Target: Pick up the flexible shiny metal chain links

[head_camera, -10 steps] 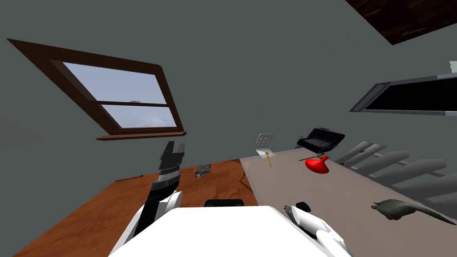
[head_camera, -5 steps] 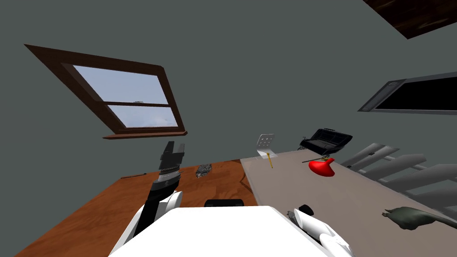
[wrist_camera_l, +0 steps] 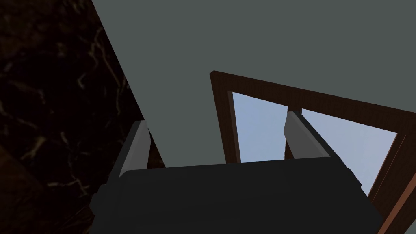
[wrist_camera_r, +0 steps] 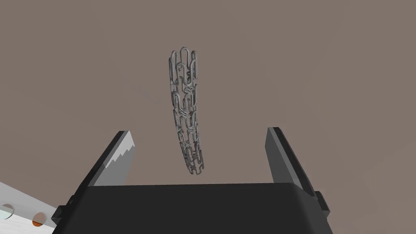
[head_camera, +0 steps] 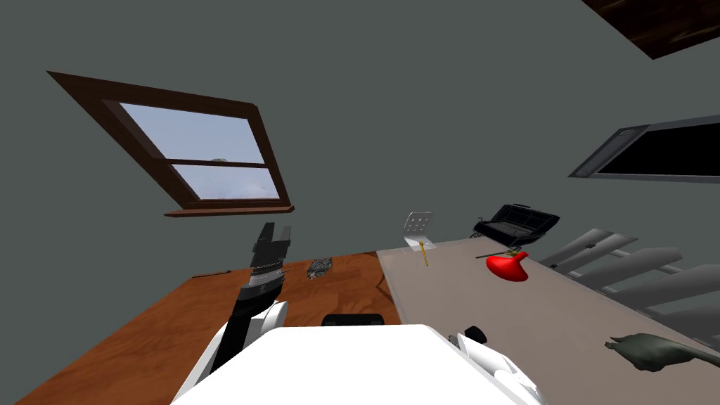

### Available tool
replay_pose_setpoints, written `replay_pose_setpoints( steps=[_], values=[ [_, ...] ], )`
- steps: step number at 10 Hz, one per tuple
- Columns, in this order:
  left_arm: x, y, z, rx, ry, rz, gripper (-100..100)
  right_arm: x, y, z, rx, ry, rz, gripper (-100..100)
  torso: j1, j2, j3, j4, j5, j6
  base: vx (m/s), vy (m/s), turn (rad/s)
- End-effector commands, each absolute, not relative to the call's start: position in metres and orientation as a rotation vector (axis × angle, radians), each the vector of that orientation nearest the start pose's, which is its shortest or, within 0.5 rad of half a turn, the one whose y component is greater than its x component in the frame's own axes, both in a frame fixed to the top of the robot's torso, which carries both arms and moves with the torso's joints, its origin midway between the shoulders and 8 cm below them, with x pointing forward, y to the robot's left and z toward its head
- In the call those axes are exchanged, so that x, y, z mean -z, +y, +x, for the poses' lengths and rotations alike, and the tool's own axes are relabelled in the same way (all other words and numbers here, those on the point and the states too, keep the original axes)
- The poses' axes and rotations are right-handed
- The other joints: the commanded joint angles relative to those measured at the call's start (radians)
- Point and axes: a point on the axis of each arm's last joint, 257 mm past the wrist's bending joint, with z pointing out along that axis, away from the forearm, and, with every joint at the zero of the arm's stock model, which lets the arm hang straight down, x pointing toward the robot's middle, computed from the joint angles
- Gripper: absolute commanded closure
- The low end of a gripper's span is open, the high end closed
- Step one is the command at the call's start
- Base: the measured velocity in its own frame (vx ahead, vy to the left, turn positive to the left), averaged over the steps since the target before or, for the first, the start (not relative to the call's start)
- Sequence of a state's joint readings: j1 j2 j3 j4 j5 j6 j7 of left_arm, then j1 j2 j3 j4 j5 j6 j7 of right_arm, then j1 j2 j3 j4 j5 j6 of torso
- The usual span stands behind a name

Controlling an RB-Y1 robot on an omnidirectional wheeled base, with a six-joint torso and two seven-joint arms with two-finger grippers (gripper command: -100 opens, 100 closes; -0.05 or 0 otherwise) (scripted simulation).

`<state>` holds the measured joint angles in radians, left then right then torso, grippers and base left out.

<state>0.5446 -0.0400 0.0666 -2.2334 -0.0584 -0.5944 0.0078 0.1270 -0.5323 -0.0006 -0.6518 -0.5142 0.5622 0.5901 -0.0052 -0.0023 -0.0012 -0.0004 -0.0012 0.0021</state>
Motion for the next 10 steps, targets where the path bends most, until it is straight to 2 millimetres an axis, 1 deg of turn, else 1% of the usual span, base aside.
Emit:
replay_pose_setpoints(
  steps=[1, 2, 6, 7, 8, 10],
  values=[
    [-0.008, 0.301, 0.329, 1.192, 0.610, -0.634, 0, 0.613, -0.546, 0.103, 0.283, 2.255, 1.892, -100, 0.000, 0.000, 0.000, 0.000, 0.000, 0.000, 0.002, -0.029, 0.008],
    [-0.008, 0.301, 0.329, 1.193, 0.610, -0.635, 0, 0.613, -0.546, 0.103, 0.282, 2.253, 1.893, 100, 0.003, 0.000, 0.000, 0.000, 0.001, 0.000, 0.000, -0.006, 0.000],
    [-0.008, 0.301, 0.329, 1.193, 0.610, -0.635, 0, 0.614, -0.546, 0.101, 0.287, 2.255, 1.897, 100, 0.001, -0.002, -0.001, 0.000, -0.002, -0.002, -0.001, -0.001, -0.005],
    [-0.008, 0.301, 0.329, 1.193, 0.610, -0.635, 0, 0.614, -0.546, 0.101, 0.287, 2.255, 1.897, 0, 0.001, -0.002, -0.001, 0.000, -0.002, -0.002, 0.000, 0.000, 0.000],
    [-0.008, 0.301, 0.329, 1.193, 0.610, -0.635, 0, 0.607, -0.552, 0.104, 0.283, 2.256, 1.891, 100, 0.001, -0.002, -0.001, 0.000, -0.002, -0.002, 0.002, 0.050, -0.027],
    [-0.008, 0.301, 0.329, 1.193, 0.609, -0.635, 0, 0.595, -0.565, 0.108, 0.284, 2.263, 1.884, 100, 0.007, -0.002, -0.001, 0.000, -0.001, -0.001, -0.004, 0.106, -0.043]
  ],
)
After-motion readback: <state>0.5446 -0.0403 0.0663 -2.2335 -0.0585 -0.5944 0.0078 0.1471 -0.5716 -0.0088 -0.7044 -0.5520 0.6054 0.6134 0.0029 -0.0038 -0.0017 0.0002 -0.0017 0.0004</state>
